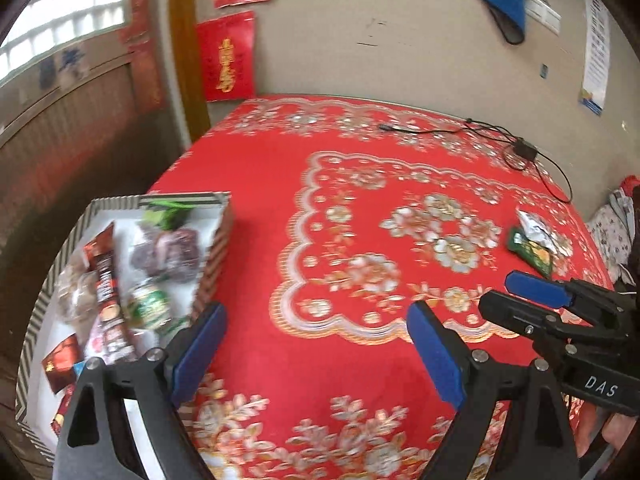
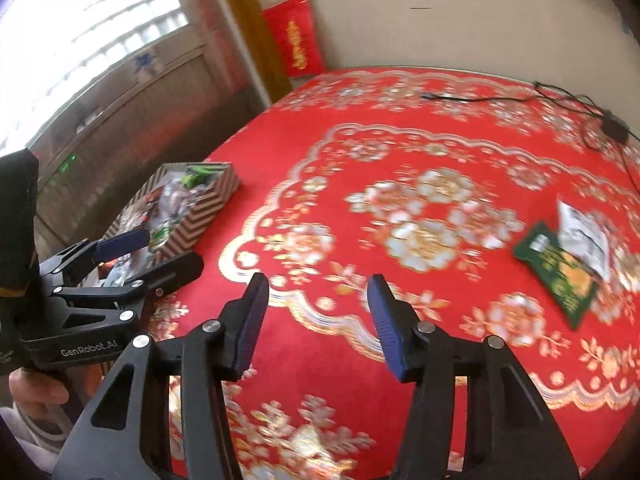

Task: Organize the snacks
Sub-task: 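Move both tools back toward the green cracker packet and white packet, then grasp the green cracker packet with the left tool while the right tool grasps the white packet, then carry the green cracker packet and white packet over the white tray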

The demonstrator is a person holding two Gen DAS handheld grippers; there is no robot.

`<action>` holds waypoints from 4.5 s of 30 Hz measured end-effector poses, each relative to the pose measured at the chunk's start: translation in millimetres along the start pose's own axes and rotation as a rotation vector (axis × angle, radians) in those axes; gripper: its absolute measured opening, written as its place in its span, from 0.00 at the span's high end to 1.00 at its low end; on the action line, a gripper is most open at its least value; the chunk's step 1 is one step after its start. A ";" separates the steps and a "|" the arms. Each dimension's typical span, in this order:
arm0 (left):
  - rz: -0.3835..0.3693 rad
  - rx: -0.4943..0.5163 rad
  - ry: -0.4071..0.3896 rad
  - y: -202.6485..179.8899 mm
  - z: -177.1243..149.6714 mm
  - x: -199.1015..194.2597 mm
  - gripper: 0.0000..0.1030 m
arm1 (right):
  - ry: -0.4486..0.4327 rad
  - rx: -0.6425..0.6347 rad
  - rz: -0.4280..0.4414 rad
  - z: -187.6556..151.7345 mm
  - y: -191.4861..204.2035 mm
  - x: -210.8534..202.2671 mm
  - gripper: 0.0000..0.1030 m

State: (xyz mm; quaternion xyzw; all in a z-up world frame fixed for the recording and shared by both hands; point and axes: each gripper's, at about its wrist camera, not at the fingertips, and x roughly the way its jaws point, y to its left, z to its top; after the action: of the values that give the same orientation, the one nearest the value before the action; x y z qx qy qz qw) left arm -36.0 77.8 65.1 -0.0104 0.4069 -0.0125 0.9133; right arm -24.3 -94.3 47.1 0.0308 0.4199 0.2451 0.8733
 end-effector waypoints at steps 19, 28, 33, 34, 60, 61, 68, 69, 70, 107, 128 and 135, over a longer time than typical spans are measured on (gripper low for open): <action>-0.115 0.150 0.057 -96.7 6.9 20.5 0.10 | -0.036 0.169 -0.212 -47.5 -112.7 -74.8 0.41; -0.160 0.173 0.110 -131.0 17.4 33.8 0.10 | -0.065 0.170 -0.283 -35.5 -162.3 -93.3 0.41; -0.145 0.202 0.121 -142.7 16.4 40.1 0.10 | 0.035 0.054 -0.353 -19.8 -166.2 -67.9 0.41; -0.143 0.194 0.128 -141.7 16.7 42.4 0.10 | 0.042 0.046 -0.365 -17.8 -168.6 -64.0 0.41; -0.186 0.132 0.177 -148.1 35.6 69.7 0.10 | 0.091 -0.018 -0.315 1.7 -167.8 -39.4 0.41; -0.204 0.129 0.185 -152.9 36.9 71.9 0.10 | 0.085 -0.009 -0.312 2.5 -171.2 -43.3 0.41; -0.201 0.176 0.206 -205.3 47.1 96.6 0.10 | 0.062 0.050 -0.327 5.9 -198.9 -58.7 0.41; -0.195 0.183 0.210 -209.7 47.5 100.0 0.10 | 0.058 0.057 -0.324 6.5 -202.6 -60.4 0.41; -0.188 0.188 0.219 -214.3 47.5 105.2 0.10 | 0.053 0.065 -0.319 6.8 -205.8 -62.1 0.41; -0.149 0.199 0.180 -168.1 56.5 135.8 0.55 | 0.187 -0.309 -0.192 24.6 -201.4 8.1 0.43; -0.088 0.187 0.067 -93.0 3.4 39.7 0.55 | -0.023 -0.078 -0.147 -29.0 -87.9 -30.4 0.43; -0.065 0.159 0.029 -54.5 -3.4 13.1 0.55 | -0.052 -0.079 -0.082 -29.1 -43.7 -23.1 0.43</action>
State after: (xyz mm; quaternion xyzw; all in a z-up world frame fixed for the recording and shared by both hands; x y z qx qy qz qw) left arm -30.5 22.9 54.7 0.0490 0.4173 -0.0747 0.9044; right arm -40.7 -147.6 33.5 -0.0145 0.3882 0.2244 0.8937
